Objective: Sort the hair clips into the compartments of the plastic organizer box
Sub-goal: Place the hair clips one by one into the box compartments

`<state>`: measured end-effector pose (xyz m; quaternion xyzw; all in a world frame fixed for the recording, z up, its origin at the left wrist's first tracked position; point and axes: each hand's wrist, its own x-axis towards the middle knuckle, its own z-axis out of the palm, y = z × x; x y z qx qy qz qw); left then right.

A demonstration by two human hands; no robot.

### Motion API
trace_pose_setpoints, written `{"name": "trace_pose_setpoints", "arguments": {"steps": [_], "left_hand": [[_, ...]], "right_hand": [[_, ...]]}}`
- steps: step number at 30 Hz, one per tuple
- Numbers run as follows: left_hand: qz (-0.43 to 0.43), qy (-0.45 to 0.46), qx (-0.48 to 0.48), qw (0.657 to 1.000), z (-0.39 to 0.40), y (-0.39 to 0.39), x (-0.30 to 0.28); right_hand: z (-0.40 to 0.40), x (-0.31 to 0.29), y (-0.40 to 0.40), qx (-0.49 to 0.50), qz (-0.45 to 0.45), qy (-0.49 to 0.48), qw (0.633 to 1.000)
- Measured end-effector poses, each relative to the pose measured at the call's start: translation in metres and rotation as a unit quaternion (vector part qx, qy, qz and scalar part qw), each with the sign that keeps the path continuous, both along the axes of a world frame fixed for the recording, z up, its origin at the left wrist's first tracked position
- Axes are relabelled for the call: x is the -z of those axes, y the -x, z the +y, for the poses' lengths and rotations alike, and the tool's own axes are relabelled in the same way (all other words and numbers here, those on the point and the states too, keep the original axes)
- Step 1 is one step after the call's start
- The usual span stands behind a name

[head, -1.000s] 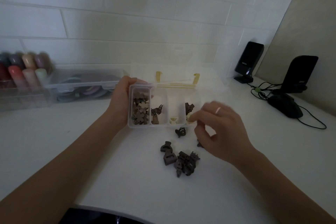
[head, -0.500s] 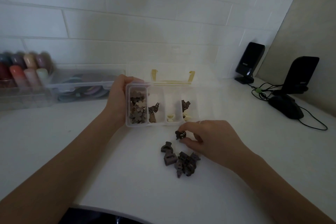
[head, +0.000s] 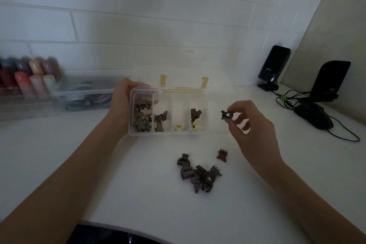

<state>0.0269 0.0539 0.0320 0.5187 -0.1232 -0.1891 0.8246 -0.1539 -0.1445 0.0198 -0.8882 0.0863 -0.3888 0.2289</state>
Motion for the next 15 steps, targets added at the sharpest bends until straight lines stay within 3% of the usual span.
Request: {"name": "trace_pose_setpoints", "arguments": {"steps": [8,15], "left_hand": [[-0.002,0.005,-0.001,1.0,-0.001,0.001,0.0],[-0.003,-0.004,-0.009,1.0,-0.002,-0.001,0.001]], "right_hand": [[0.0,0.01,-0.008,0.0,-0.01,0.171,0.985],[0.003,-0.003,0.001,-0.089,-0.014,0.136,0.987]]}}
